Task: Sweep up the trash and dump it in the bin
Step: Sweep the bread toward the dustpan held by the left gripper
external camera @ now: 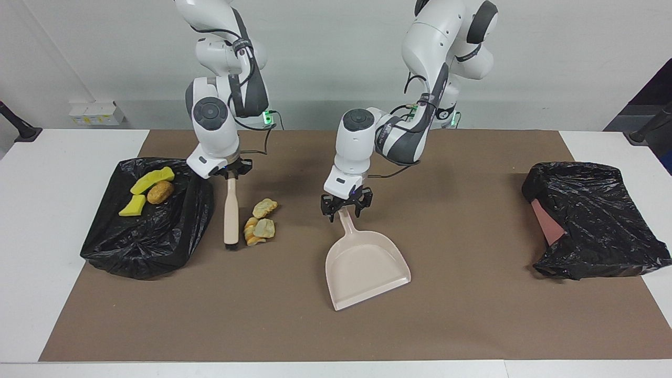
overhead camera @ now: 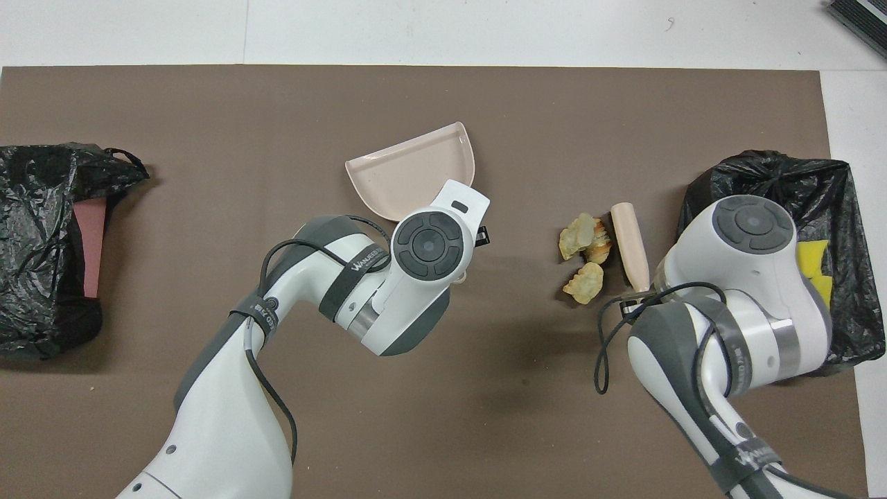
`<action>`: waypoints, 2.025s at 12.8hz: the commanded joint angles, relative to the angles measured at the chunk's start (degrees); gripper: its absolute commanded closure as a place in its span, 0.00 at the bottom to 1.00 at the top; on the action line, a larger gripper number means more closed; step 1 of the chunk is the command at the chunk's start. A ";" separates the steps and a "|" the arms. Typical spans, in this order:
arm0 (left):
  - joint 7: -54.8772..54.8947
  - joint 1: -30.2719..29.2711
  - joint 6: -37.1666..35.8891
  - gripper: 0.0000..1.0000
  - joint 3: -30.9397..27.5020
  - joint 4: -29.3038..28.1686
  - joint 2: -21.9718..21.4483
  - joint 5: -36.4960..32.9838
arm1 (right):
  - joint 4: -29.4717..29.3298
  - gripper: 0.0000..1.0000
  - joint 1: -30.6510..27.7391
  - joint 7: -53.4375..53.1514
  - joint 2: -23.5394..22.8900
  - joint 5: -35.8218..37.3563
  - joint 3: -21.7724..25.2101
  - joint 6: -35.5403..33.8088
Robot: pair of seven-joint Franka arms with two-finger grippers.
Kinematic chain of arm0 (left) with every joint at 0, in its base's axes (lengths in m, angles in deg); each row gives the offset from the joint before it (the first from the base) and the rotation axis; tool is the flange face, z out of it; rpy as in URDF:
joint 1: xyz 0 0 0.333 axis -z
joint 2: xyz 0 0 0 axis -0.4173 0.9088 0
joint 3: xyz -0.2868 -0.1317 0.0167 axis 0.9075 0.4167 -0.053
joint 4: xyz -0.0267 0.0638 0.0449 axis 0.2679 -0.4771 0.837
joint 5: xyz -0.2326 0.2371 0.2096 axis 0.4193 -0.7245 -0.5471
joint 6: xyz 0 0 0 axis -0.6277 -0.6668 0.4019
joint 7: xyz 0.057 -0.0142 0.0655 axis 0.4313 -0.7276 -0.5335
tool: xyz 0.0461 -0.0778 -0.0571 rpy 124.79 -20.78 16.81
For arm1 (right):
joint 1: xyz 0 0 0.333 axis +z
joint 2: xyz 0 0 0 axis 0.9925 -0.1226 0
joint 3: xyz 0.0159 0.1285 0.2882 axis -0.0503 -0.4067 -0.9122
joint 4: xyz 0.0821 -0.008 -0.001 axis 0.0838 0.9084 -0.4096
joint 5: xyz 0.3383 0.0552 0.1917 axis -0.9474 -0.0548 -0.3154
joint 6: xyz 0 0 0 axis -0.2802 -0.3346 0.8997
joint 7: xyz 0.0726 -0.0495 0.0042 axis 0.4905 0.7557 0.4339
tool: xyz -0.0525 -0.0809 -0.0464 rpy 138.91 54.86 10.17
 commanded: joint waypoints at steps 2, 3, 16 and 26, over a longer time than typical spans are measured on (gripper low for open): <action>0.03 0.14 -2.58 1.00 -0.66 0.57 -0.75 -1.59 | -0.02 1.00 2.34 -4.44 0.17 -5.04 -0.37 2.02; 3.61 0.05 -2.66 1.00 -0.66 0.48 -0.75 -1.60 | -1.16 1.00 3.56 -6.20 -0.27 -5.14 -0.37 1.67; 62.83 -13.39 -21.03 1.00 -0.57 -2.67 -11.11 -0.02 | -1.17 1.00 2.33 -2.52 -1.15 4.88 -0.37 -1.32; 104.81 -13.49 -17.62 1.00 -0.57 -15.14 -18.40 0.07 | -2.04 1.00 9.10 -12.18 -5.71 -7.60 -0.46 6.58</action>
